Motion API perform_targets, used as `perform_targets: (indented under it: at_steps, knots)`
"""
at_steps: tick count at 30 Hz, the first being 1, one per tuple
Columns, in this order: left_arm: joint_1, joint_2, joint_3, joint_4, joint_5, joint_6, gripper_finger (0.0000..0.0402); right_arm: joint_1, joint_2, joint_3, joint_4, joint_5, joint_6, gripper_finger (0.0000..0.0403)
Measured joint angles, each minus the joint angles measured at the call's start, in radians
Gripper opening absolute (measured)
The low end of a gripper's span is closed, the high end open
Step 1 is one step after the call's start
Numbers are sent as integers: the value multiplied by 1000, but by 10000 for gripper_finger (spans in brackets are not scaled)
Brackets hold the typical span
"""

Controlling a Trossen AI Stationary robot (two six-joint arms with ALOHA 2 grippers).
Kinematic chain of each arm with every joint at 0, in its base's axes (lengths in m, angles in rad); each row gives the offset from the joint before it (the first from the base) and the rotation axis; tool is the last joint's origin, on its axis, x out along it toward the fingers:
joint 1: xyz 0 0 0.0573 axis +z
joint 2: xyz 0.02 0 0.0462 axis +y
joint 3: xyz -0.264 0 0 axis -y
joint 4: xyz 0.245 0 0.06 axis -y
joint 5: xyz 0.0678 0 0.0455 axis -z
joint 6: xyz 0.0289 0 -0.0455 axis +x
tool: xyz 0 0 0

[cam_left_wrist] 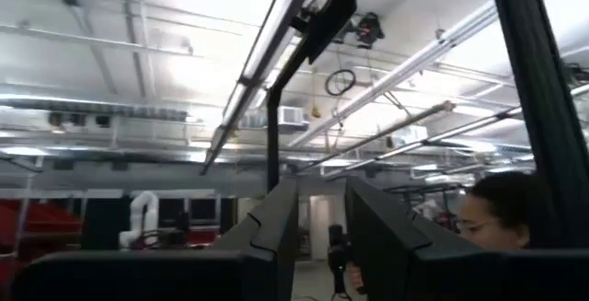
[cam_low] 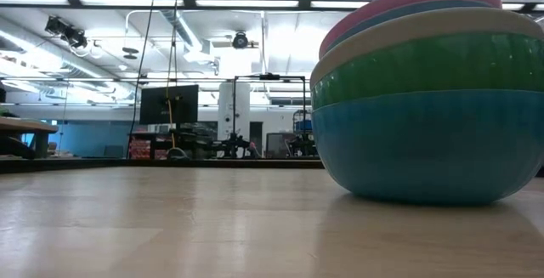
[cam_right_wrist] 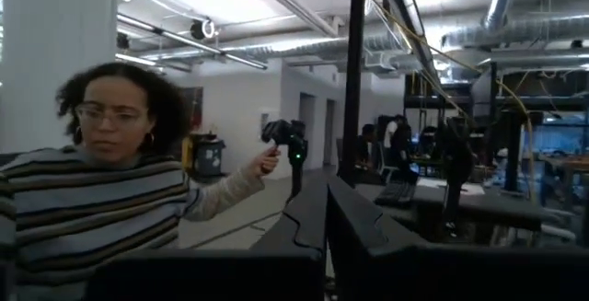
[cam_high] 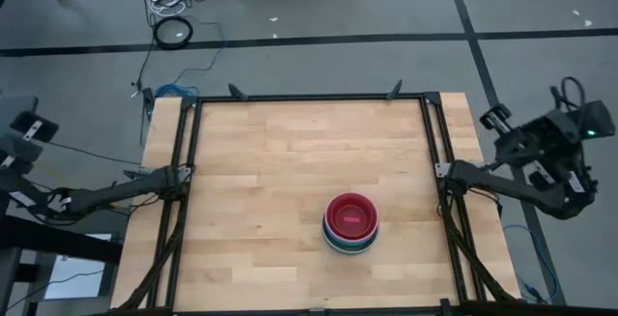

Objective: Nest bowls inside each other
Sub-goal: Return to Home Position

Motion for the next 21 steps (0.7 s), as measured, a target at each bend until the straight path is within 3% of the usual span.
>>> perform_targets:
  at_steps: [7, 10, 21]
  knots:
    - [0, -126, -25, -25, -39, -2, 102, 24, -126, -5, -47, 38, -26, 2]
    - [4, -126, -22, -77, -54, -10, 102, 52, -155, -18, -47, 78, -28, 1]
    - [-57, -115, -120, -18, -59, -20, 102, 280, -159, -15, -98, 149, -121, 1]
